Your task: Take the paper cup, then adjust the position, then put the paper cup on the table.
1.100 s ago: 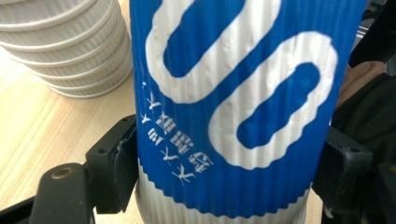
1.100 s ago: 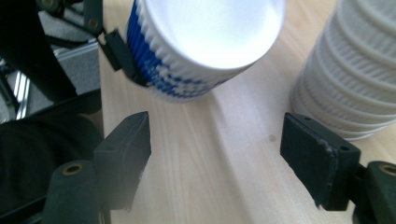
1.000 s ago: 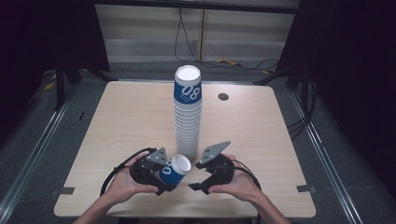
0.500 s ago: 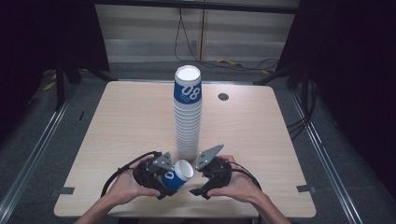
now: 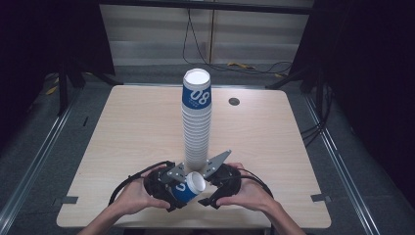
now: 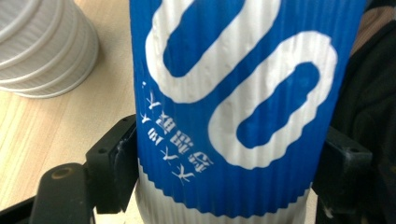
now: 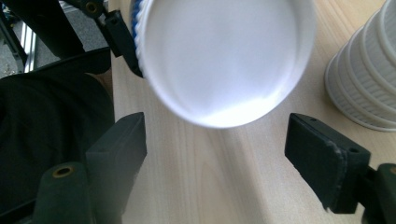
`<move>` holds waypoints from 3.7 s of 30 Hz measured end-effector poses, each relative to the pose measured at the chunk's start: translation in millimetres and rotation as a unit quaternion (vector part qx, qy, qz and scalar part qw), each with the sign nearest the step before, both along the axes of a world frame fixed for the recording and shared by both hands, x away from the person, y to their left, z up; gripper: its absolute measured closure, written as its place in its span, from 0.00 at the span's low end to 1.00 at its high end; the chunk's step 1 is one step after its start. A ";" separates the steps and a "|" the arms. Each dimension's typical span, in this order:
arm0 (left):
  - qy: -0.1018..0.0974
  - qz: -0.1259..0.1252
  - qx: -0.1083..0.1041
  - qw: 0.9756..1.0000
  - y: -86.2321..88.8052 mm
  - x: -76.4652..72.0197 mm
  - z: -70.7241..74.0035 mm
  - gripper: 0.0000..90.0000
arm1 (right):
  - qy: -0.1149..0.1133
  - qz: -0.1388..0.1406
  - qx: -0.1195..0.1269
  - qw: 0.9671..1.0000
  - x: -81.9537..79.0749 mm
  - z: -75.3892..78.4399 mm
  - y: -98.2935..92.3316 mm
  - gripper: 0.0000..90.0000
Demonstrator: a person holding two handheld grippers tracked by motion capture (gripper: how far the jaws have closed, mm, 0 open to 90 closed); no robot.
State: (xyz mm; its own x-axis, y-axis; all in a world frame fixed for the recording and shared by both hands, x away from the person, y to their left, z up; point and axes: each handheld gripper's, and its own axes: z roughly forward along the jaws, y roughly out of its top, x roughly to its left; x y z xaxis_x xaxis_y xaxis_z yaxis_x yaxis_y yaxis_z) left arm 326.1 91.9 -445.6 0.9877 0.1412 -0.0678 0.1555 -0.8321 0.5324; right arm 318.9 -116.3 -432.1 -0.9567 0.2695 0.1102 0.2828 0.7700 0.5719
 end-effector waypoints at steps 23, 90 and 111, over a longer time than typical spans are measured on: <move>-0.003 -0.051 0.038 0.998 -12.5 -9.4 -10.1 0.24 | 0.020 0.049 0.004 0.999 -1.6 0.4 21.0 0.31; 0.005 0.090 -0.280 0.956 50.1 6.6 4.7 0.18 | -0.041 -0.092 0.166 0.981 5.3 7.6 -56.6 0.33; 0.000 0.096 -0.305 0.948 47.5 5.1 3.9 0.18 | -0.025 -0.103 0.276 0.955 3.4 2.3 -69.9 0.33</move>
State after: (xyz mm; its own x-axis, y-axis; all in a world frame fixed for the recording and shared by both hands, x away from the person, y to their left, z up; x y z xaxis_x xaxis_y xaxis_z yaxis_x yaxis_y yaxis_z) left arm 331.1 139.4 -441.7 0.9479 0.2516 -0.1953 0.2730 -0.3260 0.9051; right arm 322.4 -186.2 -429.8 -0.8973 0.3665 0.2460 0.3582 0.2789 0.8910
